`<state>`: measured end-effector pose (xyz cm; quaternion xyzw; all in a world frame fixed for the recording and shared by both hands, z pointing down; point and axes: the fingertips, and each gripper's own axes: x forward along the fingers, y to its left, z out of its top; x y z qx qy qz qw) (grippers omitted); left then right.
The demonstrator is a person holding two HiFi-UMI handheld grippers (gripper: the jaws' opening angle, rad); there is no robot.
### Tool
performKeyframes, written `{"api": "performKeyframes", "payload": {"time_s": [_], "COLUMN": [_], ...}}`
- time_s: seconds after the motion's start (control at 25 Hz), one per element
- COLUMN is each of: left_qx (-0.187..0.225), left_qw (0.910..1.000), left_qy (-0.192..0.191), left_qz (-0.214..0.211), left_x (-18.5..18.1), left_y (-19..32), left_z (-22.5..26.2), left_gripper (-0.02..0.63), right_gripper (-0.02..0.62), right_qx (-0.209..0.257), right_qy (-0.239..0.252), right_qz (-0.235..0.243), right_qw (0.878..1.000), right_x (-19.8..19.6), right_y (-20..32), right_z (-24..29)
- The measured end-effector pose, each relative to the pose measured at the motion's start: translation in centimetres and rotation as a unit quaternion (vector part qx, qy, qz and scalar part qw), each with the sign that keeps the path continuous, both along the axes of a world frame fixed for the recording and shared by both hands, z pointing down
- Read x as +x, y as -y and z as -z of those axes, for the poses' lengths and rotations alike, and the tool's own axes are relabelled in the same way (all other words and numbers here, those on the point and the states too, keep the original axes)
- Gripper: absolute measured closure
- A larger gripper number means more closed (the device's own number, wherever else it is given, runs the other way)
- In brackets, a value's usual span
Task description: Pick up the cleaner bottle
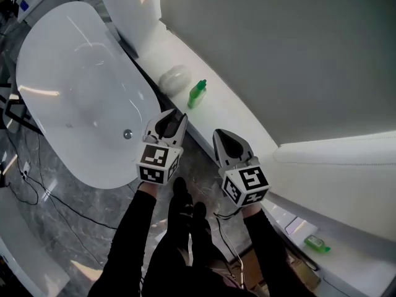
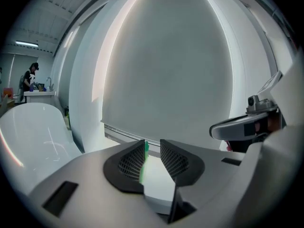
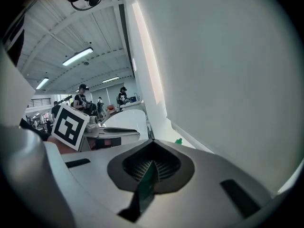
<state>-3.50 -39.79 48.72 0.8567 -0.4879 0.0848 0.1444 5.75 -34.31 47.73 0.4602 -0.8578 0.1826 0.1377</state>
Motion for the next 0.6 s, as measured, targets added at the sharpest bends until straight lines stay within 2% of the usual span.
{"api": "performKeyframes", "payload": {"time_s": [0.24,0.6], "left_qx": [-0.018,-0.037], "left_qw": [0.9998,0.9989], "left_qy": [0.010,0.023], "left_qz": [-0.005,-0.020], "left_x": [0.5,1.5], "left_y": [3.5,6.1], "left_z": [-4.4,-9.3], "left_gripper": [0.479,0.433], "right_gripper": [0.594,0.595], "right_qx": [-0.016,-0.026], "right_qy": [-0.006,-0.020], "right_qz": [-0.010,-0.013], "right_qw": [1.000,0.999], "right_x": [0.3,0.3], "right_y": [3.3,6.9], "right_z": [-3.9,-8.5]}}
